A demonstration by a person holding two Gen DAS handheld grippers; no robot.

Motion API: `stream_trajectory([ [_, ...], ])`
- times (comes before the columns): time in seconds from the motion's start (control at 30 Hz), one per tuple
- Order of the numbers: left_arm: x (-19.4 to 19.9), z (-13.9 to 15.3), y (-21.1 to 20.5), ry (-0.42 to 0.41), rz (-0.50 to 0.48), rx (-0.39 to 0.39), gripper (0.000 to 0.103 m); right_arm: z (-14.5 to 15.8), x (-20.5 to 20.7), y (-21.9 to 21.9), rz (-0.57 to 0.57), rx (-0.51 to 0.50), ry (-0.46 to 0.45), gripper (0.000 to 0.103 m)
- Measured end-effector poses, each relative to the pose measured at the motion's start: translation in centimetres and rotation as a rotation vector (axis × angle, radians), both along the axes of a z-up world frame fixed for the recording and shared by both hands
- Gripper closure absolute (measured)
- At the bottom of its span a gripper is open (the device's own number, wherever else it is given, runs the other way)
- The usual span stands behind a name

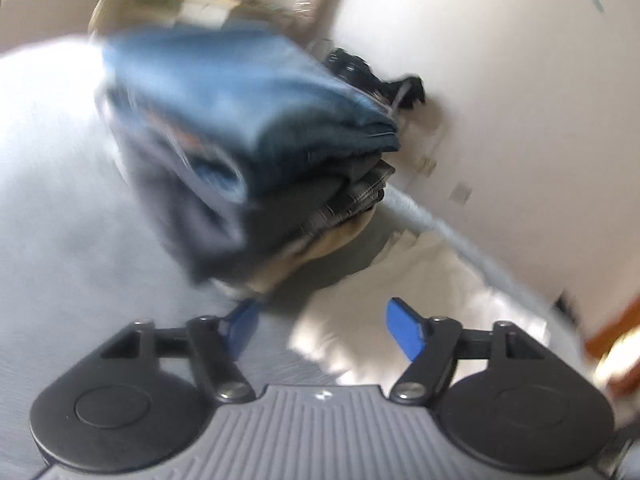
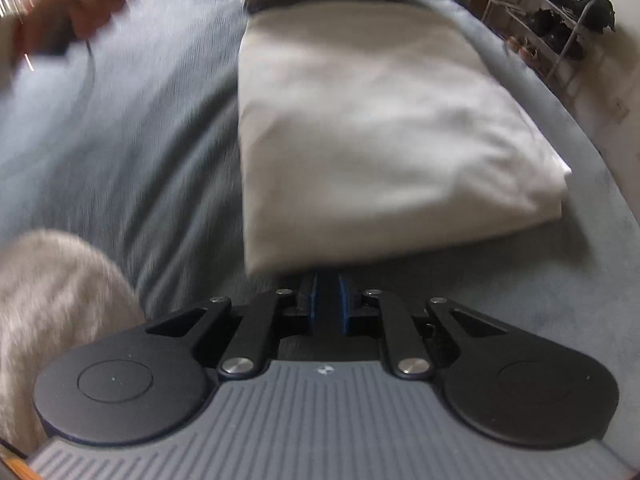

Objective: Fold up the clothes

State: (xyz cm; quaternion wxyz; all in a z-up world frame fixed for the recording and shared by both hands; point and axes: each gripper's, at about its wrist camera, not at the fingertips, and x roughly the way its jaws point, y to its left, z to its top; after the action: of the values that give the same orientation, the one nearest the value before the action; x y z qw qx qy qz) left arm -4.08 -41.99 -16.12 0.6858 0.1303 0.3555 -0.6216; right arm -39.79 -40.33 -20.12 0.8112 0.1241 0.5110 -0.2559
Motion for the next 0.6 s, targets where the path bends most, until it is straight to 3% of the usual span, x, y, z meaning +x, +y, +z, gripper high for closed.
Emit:
stream_trajectory([
  [0.1, 1.8, 4.2, 5.4, -0.094, 0.061, -0.041, 0.021, 2.5, 1.2, 1.5, 0.067, -0.075, -0.044, 0.093],
  [0.3, 5.8, 11.1, 17.6, -0.045, 0.357, -0.215, 0.012, 10.7, 7.3, 1.5, 0.134, -0.283, -0.288, 0.093],
  [0.43, 6.9, 13.0, 24.3, -0.083, 0.476, -0.282, 0.006, 16.4, 12.2, 2.1, 0.117, -0.356, -0.478, 0.091],
  [0.6, 8.6, 13.5, 29.2, -0.156, 0.522, -0.268, 0.000, 21.0, 16.8, 4.7, 0.046, -0.300, -0.662, 0.079],
])
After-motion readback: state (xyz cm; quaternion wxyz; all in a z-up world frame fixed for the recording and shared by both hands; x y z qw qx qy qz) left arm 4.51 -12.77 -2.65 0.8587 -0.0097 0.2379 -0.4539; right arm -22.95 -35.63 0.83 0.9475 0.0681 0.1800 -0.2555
